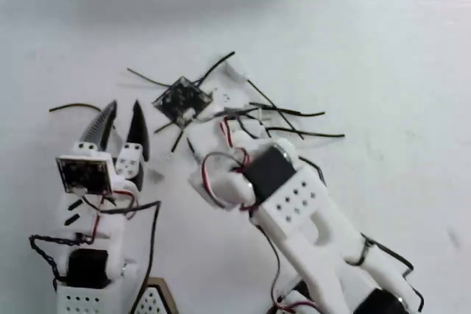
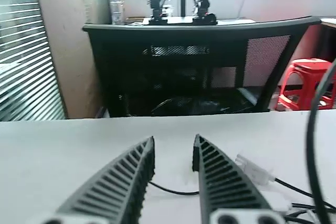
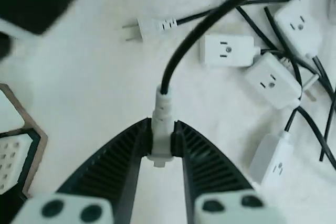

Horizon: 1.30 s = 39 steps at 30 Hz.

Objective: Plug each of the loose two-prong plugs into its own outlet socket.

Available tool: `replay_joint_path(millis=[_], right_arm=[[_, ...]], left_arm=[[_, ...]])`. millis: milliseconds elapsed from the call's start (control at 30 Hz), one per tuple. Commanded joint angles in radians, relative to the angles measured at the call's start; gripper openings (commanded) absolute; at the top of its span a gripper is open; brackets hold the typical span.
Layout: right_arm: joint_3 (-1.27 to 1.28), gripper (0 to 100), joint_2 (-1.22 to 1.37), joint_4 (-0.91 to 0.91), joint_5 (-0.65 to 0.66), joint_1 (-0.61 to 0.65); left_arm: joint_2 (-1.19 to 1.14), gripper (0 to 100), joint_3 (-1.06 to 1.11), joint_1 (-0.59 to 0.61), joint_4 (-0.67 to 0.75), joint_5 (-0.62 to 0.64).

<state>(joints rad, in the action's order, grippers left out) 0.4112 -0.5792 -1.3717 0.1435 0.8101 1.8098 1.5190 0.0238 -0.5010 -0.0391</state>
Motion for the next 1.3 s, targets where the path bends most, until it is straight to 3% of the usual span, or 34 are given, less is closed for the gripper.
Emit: replay_joint_path(millis=[0,167,367,567,700,967,1067,1267], right_arm=[[0.054,1.8,-0.12,0.09,-0.012,0.025],[0.167,1.8,-0.26,0.18,-0.012,0.024],[0.278,1.8,-0.426,0.243,-0.012,0.024],[0.293,1.8,-0.49,0.236,-0.012,0.019],[0.293,1.8,-0.49,0.229,-0.012,0.019],[0.292,1.8,-0.499,0.229,-0.012,0.021],[0.29,1.8,-0.499,0.234,-0.012,0.025],[0.292,1.8,-0.49,0.234,-0.012,0.019]], left_arm=[[0.004,14,-0.014,-0.124,0.035,0.009],[0.004,14,-0.063,-0.206,0.0,0.009],[0.005,14,-0.238,-0.378,-0.201,0.002],[0.008,14,-0.272,-0.55,-0.348,-0.153],[0.008,14,-0.278,-0.526,-0.365,-0.164],[0.005,14,-0.276,-0.248,-0.347,-0.161],[0.005,14,-0.275,-0.266,-0.356,-0.161],[0.007,14,-0.278,-0.444,-0.407,-0.183]])
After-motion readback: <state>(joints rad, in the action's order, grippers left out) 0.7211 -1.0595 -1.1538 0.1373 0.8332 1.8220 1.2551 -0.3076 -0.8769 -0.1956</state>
